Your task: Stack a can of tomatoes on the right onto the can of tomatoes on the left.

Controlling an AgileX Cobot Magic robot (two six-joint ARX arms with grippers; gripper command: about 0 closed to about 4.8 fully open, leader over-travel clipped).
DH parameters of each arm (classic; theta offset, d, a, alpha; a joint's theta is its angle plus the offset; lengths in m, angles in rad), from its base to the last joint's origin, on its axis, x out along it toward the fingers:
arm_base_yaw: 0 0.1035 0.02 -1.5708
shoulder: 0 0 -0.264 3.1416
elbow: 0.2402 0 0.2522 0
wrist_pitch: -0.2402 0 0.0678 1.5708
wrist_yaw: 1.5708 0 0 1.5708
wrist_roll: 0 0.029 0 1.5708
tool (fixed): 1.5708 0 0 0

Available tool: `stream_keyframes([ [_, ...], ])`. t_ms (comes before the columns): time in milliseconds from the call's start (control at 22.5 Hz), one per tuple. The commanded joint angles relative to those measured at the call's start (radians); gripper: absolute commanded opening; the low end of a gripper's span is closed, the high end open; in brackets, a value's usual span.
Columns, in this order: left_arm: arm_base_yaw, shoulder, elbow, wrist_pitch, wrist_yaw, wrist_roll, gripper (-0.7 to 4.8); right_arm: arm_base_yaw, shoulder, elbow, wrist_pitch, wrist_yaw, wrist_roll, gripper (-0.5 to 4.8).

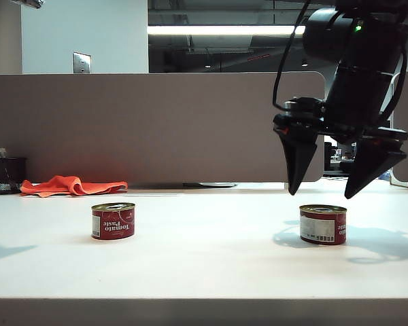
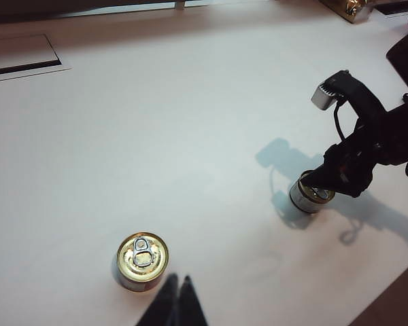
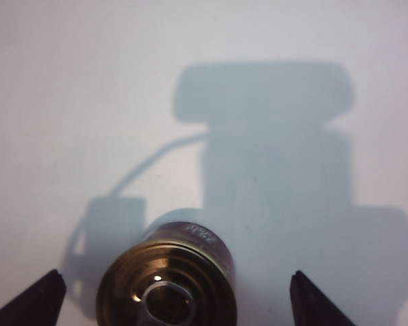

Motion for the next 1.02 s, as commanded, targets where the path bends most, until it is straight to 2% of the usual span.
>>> stream_keyframes([
  [44, -0.001, -0.002, 0.008, 0.005, 0.003, 0.007, -0.05, 0.008, 0.015, 0.007, -0.018, 0.002, 0.003, 4.79],
  [355, -0.001, -0.001, 0.008, 0.005, 0.003, 0.013, -0.05, 0.016, 0.032, 0.007, -0.035, 0.010, 0.003, 4.79],
  [532, -0.001, -0.001, 0.008, 0.005, 0.003, 0.023, -0.05, 0.016, 0.053, 0.007, -0.037, 0.010, 0.003, 4.17],
  [665, -0.001, -0.001, 0.008, 0.005, 0.003, 0.023, -0.05, 0.016, 0.068, 0.007, -0.038, 0.009, 0.003, 4.15],
  [887, -0.001, -0.001, 0.008, 0.005, 0.003, 0.026, -0.05, 0.017, 0.075, 0.007, -0.018, 0.010, 0.003, 2.57],
  [1020, -0.001, -0.001, 0.008, 0.005, 0.003, 0.026, -0.05, 0.017, 0.075, 0.007, -0.017, 0.010, 0.003, 2.37],
])
